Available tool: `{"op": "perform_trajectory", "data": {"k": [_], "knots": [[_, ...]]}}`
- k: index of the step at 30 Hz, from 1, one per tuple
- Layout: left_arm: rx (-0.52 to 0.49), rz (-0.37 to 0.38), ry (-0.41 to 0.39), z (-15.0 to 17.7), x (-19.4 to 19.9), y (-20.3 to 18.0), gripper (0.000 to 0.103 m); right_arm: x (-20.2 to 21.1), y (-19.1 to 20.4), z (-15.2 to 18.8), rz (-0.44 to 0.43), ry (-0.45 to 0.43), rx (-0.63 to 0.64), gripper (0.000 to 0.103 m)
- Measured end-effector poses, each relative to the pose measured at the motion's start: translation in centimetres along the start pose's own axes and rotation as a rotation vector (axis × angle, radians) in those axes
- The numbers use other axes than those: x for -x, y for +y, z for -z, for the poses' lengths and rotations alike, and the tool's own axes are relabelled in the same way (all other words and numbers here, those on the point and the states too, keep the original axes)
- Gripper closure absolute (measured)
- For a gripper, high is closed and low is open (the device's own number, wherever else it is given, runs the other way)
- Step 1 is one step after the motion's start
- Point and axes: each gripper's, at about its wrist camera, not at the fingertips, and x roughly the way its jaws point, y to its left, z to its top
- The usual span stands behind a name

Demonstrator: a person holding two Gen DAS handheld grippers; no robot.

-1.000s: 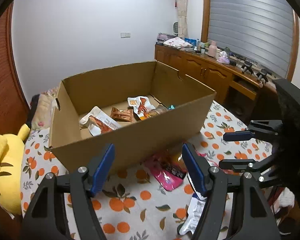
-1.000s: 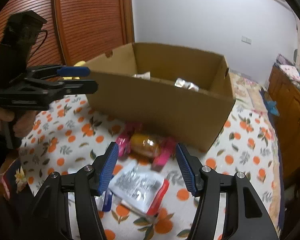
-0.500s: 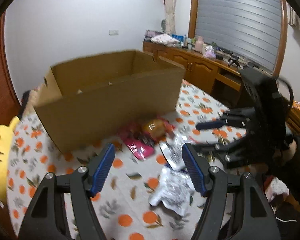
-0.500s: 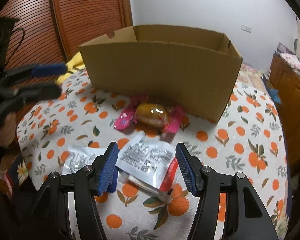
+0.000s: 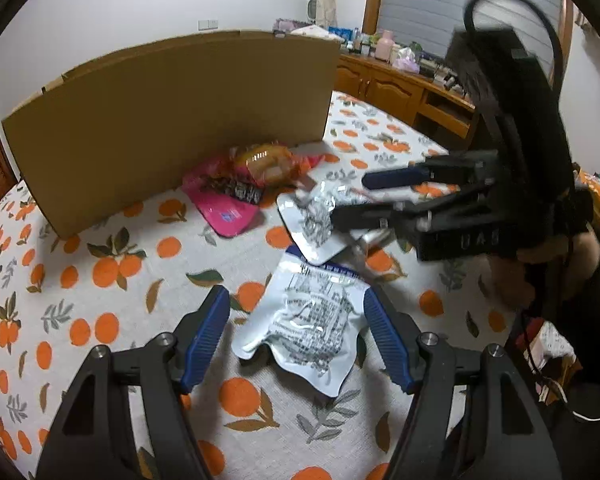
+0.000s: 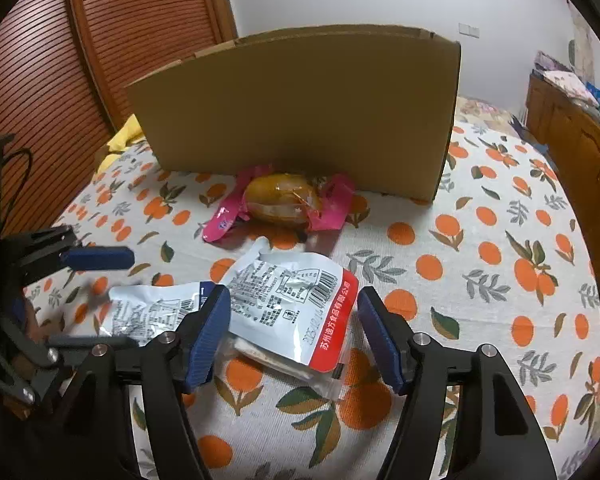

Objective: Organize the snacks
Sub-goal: 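Move both open tools back to the remaining white pouches on the bed, then grasp the red-edged white pouch with the right tool while the left tool grasps the blue-labelled white pouch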

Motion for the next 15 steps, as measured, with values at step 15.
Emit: {"op": "perform_trajectory", "data": {"k": [15], "knots": [[0.022,-0.004,0.011,0.2,-1.0,0.5,0.031,-2.3,1.3,-0.9,0.092,0.076,0.079,0.02]]}}
